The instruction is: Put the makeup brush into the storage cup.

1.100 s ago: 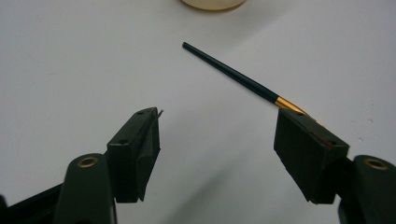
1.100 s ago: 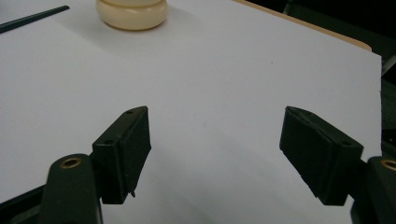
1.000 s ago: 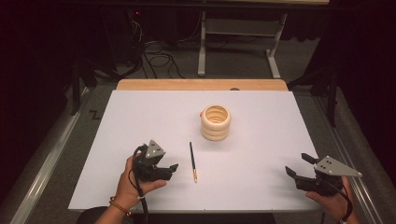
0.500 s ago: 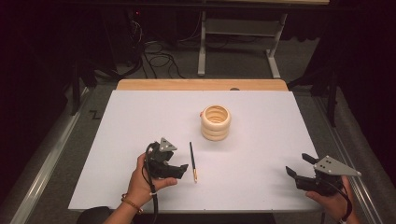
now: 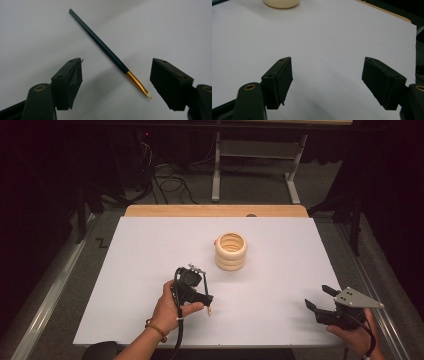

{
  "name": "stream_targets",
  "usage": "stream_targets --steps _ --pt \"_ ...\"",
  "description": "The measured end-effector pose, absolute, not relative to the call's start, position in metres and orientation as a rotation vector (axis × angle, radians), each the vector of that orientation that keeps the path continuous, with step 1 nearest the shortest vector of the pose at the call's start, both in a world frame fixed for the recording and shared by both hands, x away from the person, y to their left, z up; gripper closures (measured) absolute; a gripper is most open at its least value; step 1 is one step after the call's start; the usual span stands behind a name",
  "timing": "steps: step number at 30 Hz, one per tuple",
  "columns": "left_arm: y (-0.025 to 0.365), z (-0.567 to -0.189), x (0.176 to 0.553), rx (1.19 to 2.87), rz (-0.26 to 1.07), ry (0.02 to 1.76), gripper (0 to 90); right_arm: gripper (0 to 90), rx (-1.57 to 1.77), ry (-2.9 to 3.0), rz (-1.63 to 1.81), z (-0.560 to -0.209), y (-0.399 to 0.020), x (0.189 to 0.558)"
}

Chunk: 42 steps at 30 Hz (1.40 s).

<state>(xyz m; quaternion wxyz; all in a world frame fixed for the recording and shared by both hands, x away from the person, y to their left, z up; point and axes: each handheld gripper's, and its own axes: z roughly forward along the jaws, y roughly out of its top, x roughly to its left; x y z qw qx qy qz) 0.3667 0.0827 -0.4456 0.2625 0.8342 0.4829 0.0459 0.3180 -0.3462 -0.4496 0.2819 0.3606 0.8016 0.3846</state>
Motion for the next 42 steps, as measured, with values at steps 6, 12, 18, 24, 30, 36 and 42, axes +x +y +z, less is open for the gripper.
stream_targets --steps 6,12,18,24,30,36,42 --pt "0.071 -0.456 0.373 2.270 0.043 1.329 32.9 25.9 0.967 2.162 1.012 -0.451 -0.345 0.318" --pt "0.068 -0.462 0.375 2.300 0.021 1.329 36.4 26.3 0.961 2.164 1.004 -0.451 -0.346 0.319" --pt "0.067 -0.461 0.377 2.384 0.070 1.287 47.6 28.1 0.937 2.158 0.965 -0.451 -0.342 0.318" --pt "0.061 -0.459 0.378 2.539 0.163 1.153 61.0 28.6 0.922 2.157 0.938 -0.450 -0.341 0.317" --pt "0.062 -0.457 0.383 2.607 0.139 1.066 72.0 28.6 0.931 2.159 0.945 -0.451 -0.341 0.318" --pt "0.065 -0.456 0.389 2.646 0.085 1.011 83.2 28.5 0.923 2.166 0.942 -0.452 -0.340 0.318" --pt "0.062 -0.455 0.393 2.702 0.062 0.946 83.1 28.7 0.927 2.170 0.934 -0.452 -0.339 0.318"
